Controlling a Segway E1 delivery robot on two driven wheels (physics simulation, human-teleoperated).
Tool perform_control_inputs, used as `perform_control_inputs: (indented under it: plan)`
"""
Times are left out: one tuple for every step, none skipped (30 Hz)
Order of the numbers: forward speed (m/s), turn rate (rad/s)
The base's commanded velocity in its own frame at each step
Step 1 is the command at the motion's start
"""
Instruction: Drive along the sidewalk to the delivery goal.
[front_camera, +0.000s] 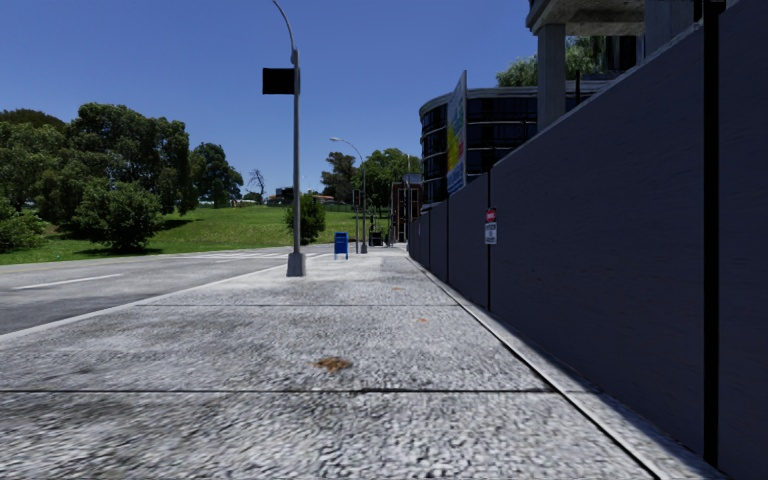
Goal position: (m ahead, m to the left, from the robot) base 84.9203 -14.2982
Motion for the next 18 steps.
perform_control_inputs:
  plan:
    - [2.0,0.0]
    - [2.0,0.0]
    - [2.0,0.0]
    - [2.0,0.0]
    - [2.0,0.0]
    - [2.0,0.0]
    - [2.0,0.0]
    - [2.0,0.0]
    - [2.0,0.0]
    - [2.0,0.0]
    - [2.0,0.0]
    - [2.0,0.0]
    - [2.0,0.0]
    - [2.0,0.0]
    - [2.0,0.0]
    - [2.0,0.0]
    - [2.0,0.0]
    - [2.0,0.0]
